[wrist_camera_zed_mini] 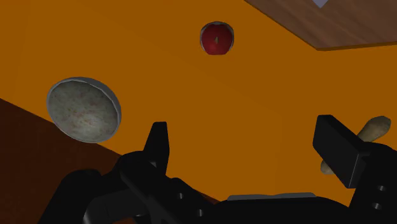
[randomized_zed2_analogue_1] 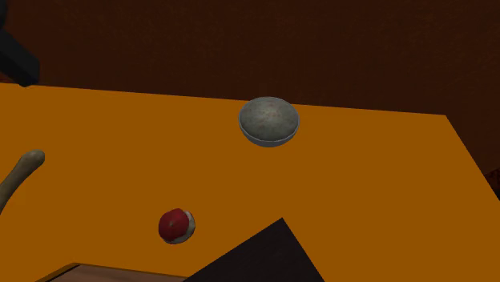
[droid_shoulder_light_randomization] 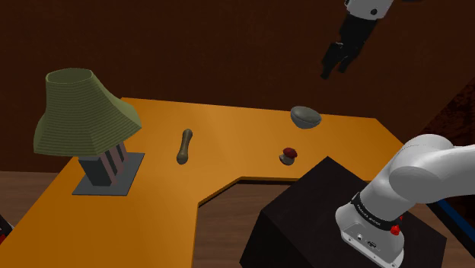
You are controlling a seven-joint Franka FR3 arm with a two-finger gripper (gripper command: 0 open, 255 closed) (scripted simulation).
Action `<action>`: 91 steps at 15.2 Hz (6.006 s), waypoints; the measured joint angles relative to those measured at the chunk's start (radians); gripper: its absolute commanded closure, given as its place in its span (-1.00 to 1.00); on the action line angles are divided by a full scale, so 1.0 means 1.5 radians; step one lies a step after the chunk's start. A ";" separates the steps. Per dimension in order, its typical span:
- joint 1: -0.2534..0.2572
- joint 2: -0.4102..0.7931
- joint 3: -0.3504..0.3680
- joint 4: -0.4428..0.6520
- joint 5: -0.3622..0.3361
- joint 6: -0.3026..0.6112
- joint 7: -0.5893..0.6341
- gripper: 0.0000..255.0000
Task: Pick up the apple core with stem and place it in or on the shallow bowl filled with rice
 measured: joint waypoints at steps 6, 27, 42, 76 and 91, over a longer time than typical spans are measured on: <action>0.003 -0.013 0.003 -0.094 -0.007 0.084 0.001 -1.00; -0.071 0.277 0.059 -0.415 -0.140 0.716 0.085 -1.00; -0.248 0.481 0.151 -0.382 -0.417 0.885 0.285 -1.00; -0.057 0.200 0.040 -0.382 -0.097 0.615 0.022 1.00; -0.068 0.153 -0.014 -0.297 -0.093 0.491 -0.059 1.00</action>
